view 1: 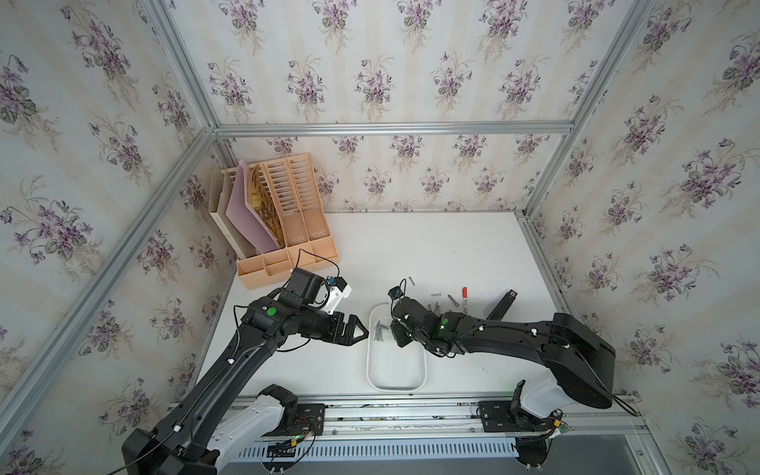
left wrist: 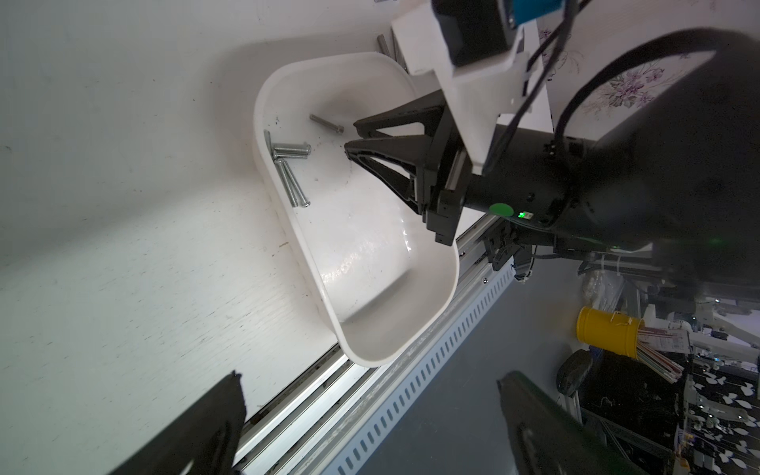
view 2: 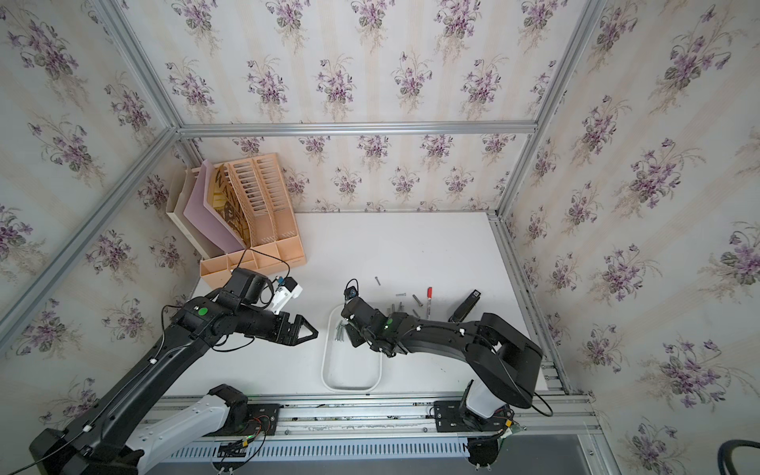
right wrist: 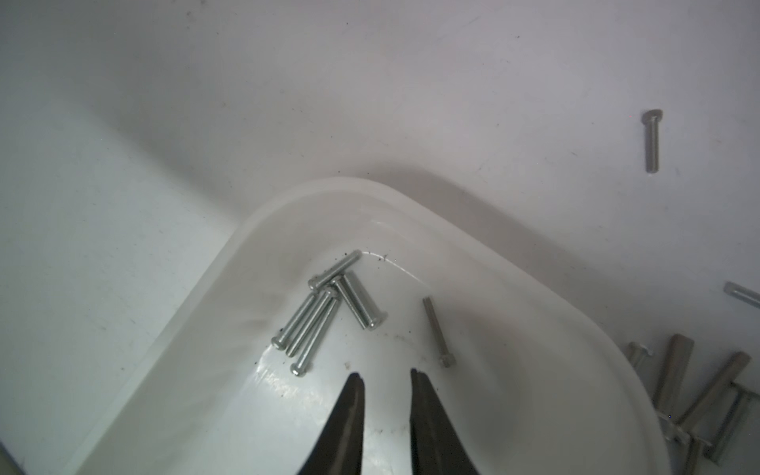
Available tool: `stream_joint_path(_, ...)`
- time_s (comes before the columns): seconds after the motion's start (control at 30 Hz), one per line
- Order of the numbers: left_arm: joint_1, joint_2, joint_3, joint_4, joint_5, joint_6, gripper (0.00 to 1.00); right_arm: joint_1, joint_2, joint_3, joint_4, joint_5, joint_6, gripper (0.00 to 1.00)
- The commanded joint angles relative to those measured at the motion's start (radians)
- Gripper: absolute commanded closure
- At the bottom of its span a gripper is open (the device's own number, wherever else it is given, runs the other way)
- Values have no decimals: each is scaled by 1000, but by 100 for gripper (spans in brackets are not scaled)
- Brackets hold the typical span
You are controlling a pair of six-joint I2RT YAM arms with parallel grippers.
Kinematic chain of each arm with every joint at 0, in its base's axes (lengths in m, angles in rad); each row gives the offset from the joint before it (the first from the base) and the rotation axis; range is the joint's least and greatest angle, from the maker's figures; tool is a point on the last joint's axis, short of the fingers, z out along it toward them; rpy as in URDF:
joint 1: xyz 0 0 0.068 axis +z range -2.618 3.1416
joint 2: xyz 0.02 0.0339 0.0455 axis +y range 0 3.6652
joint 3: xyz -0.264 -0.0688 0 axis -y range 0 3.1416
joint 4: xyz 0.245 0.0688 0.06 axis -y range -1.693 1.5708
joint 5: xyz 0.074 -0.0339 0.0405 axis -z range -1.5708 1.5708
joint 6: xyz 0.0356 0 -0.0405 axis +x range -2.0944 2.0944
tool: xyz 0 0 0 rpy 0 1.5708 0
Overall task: Take out the screws from the storage box
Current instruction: Pick up the screw from the storage box.
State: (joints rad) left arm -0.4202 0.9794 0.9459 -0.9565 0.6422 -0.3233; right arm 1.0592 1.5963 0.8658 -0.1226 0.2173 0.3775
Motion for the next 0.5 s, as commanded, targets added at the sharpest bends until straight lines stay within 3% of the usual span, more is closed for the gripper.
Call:
stream_joint_path(0.0, -1, -4, 2, -1, 0, 1, 0, -2, 57, 40, -71, 50, 26, 76)
stream_joint_path(0.47, -2, 0, 2, 0, 2, 0, 0, -30, 175, 111, -131, 75, 42, 76)
